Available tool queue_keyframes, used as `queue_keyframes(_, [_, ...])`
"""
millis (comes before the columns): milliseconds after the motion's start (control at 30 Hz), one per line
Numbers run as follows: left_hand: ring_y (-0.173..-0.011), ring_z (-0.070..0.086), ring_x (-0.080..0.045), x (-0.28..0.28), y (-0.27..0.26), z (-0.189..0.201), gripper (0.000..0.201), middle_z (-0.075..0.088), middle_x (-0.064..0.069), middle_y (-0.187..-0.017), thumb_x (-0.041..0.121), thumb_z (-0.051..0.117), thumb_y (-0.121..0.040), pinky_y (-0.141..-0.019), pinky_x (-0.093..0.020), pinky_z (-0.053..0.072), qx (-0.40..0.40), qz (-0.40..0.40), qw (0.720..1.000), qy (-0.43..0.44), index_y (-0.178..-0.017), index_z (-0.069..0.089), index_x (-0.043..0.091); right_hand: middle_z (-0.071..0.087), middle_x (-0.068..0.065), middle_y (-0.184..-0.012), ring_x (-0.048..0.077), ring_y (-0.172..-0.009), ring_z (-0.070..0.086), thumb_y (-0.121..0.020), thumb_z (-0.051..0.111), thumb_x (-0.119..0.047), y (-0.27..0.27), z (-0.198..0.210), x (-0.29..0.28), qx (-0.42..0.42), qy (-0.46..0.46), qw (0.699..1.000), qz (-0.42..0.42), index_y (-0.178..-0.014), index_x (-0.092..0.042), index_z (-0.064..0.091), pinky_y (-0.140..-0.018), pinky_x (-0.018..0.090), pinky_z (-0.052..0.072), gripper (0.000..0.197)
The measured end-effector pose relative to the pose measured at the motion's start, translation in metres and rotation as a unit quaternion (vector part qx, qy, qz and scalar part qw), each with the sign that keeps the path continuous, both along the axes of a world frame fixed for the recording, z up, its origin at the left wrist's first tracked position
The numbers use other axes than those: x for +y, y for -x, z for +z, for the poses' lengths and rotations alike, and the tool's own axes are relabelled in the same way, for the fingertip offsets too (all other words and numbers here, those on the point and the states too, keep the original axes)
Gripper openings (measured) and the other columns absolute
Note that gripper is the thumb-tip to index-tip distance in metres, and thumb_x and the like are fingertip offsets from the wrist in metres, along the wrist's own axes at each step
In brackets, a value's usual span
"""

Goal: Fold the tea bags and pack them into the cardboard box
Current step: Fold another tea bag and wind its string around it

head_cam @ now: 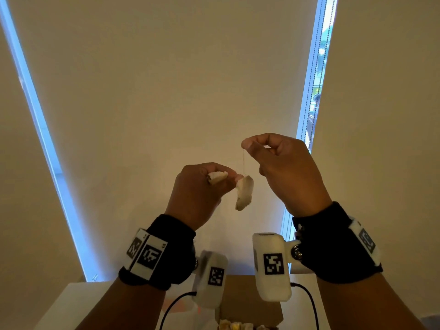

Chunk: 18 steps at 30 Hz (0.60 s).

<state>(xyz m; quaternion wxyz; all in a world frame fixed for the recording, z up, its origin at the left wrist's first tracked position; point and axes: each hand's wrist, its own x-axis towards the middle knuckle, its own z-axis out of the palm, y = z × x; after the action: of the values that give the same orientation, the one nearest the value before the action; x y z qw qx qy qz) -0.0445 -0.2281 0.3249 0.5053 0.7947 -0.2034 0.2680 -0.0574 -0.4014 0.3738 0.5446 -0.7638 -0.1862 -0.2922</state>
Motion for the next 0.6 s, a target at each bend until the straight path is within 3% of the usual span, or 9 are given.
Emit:
queue_keyframes(67, [-0.043, 0.053, 0.001, -0.006, 0.006, 0.0, 0.011, 0.062, 0.018, -0.054, 0.018, 0.071, -0.095, -0.048, -0.01, 0.038, -0.001, -0.014, 1.0, -0.015, -0.087, 0.079, 0.018, 0.056, -0.026, -0.051, -0.003, -0.054, 0.055, -0.096, 0.065, -0.036, 0.001, -0.001, -0.001, 0.003, -0.005, 1.0, 0.001, -0.097, -0.027, 0.077, -0.057, 0.005, 0.039, 0.015])
queue_keyframes(167, [-0.039, 0.047, -0.014, -0.015, 0.018, 0.003, 0.033, 0.06, -0.003, -0.05, 0.039, 0.061, -0.1, -0.044, -0.019, 0.039, 0.042, -0.045, 0.998, 0.029, -0.076, 0.076, 0.021, 0.057, -0.027, -0.051, -0.006, -0.056, 0.057, -0.095, 0.064, -0.04, 0.004, 0.0, 0.0, 0.006, 0.004, 1.0, -0.007, -0.09, -0.035, 0.072, -0.056, 0.003, 0.039, 0.011])
queue_keyframes(233, [-0.043, 0.046, -0.02, -0.015, 0.025, 0.007, 0.043, 0.065, -0.009, -0.058, 0.049, 0.053, -0.101, -0.043, -0.025, 0.036, 0.089, -0.077, 0.99, 0.074, -0.08, 0.076, 0.02, 0.058, -0.028, -0.052, -0.008, -0.058, 0.058, -0.095, 0.064, -0.041, 0.005, 0.0, -0.001, 0.004, 0.005, 1.0, -0.012, -0.085, -0.041, 0.067, -0.056, 0.001, 0.04, 0.011])
queue_keyframes(333, [-0.048, 0.045, -0.018, -0.015, 0.033, 0.01, 0.052, 0.073, -0.009, -0.076, 0.054, 0.047, -0.101, -0.046, -0.026, 0.034, 0.118, -0.123, 0.983, 0.07, -0.089, 0.076, 0.012, 0.059, -0.029, -0.054, -0.008, -0.059, 0.059, -0.095, 0.063, -0.043, 0.007, 0.001, -0.003, 0.001, -0.001, 1.0, -0.027, -0.082, -0.043, 0.064, -0.056, 0.0, 0.039, 0.013])
queue_keyframes(433, [-0.045, 0.042, -0.016, -0.018, 0.035, 0.011, 0.044, 0.058, 0.0, -0.056, 0.044, 0.061, -0.095, -0.044, -0.022, 0.034, 0.093, -0.138, 0.985, 0.036, -0.088, 0.074, 0.003, 0.059, -0.023, -0.051, -0.004, -0.054, 0.057, -0.095, 0.065, -0.04, 0.009, 0.0, -0.005, -0.007, -0.022, 0.999, -0.031, -0.084, -0.041, 0.066, -0.058, 0.001, 0.04, 0.011])
queue_keyframes(533, [-0.045, 0.037, -0.017, -0.02, 0.031, 0.009, 0.027, 0.046, -0.005, -0.054, 0.033, 0.069, -0.095, -0.042, -0.021, 0.032, 0.068, -0.132, 0.989, 0.027, -0.089, 0.076, 0.008, 0.059, -0.018, -0.05, -0.002, -0.052, 0.057, -0.095, 0.064, -0.04, 0.012, 0.002, -0.006, -0.007, -0.026, 0.999, -0.036, -0.086, -0.04, 0.066, -0.057, 0.002, 0.041, 0.01])
queue_keyframes(600, [-0.049, 0.037, -0.019, -0.017, 0.026, 0.008, 0.02, 0.044, -0.008, -0.057, 0.03, 0.07, -0.095, -0.042, -0.023, 0.029, 0.086, -0.114, 0.987, 0.07, -0.09, 0.078, 0.012, 0.056, -0.016, -0.047, 0.002, -0.047, 0.052, -0.096, 0.064, -0.039, 0.017, 0.003, -0.008, -0.007, -0.04, 0.999, -0.031, -0.09, -0.033, 0.071, -0.054, 0.007, 0.04, 0.011])
